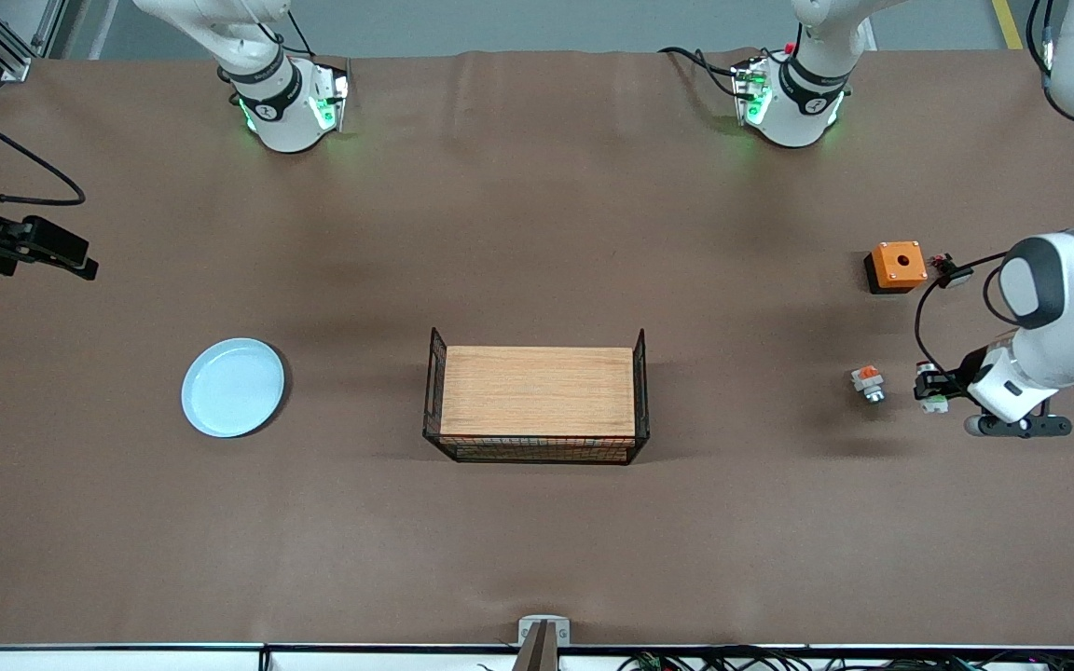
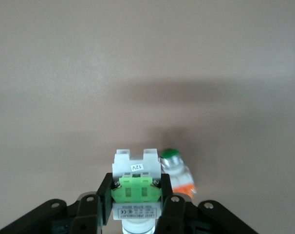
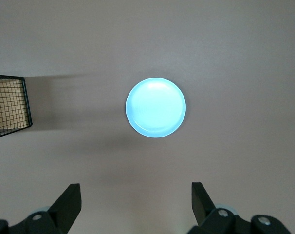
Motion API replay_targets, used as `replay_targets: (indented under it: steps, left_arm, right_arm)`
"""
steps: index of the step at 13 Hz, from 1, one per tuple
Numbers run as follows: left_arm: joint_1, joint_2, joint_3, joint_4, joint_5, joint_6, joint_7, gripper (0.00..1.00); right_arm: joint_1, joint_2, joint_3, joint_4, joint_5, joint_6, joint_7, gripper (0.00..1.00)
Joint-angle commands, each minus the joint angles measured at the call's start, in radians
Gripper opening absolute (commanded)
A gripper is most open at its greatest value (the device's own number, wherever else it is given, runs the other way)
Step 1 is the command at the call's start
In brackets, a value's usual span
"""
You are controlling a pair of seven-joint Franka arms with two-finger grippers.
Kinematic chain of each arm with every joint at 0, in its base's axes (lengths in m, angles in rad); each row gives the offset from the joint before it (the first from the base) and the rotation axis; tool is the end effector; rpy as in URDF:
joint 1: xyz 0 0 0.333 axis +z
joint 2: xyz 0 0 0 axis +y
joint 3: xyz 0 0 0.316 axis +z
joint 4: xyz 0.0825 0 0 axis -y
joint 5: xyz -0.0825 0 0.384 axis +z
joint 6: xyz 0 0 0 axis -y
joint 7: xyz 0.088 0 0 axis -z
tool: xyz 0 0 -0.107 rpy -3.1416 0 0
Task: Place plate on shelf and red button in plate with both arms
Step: 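Lift the button with the left gripper while the right gripper reaches the plate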
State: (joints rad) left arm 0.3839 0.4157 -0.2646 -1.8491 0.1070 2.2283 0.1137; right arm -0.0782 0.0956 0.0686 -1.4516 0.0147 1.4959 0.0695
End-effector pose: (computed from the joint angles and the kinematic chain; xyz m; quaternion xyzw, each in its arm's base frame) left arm 0.6293 0.0896 0.3046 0.9997 -0.0201 -0.0085 0.0121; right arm 0.5765 -0.0059 0.6200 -0.9988 0.0392 0.0258 0.0098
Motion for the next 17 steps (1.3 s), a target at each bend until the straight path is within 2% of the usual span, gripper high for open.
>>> replay_targets:
  steps: [1, 2, 5, 7, 17]
  left_arm:
    - [0.007, -0.092, -0.031, -0.005, -0.021, -0.123, 0.003, 0.00]
    - [0.006, -0.119, -0.047, 0.005, -0.065, -0.177, 0.003, 0.00]
    - [0.004, -0.155, -0.090, 0.068, -0.081, -0.315, -0.014, 0.00]
    - [0.004, -0.170, -0.111, 0.093, -0.081, -0.363, -0.034, 0.00]
    - [0.003, -0.199, -0.209, 0.108, -0.081, -0.389, -0.245, 0.00]
  right_arm:
    - [-0.001, 0.029, -0.003, -0.033, -0.013, 0.035, 0.009, 1.00]
    - [-0.008, 0.027, -0.003, -0.093, -0.013, 0.096, 0.007, 1.00]
    - [-0.037, 0.030, -0.004, -0.229, -0.013, 0.255, 0.004, 1.00]
    - [-0.057, 0.032, -0.004, -0.312, -0.013, 0.358, -0.019, 1.00]
    - [-0.077, 0.113, -0.004, -0.490, -0.013, 0.664, -0.054, 1.00]
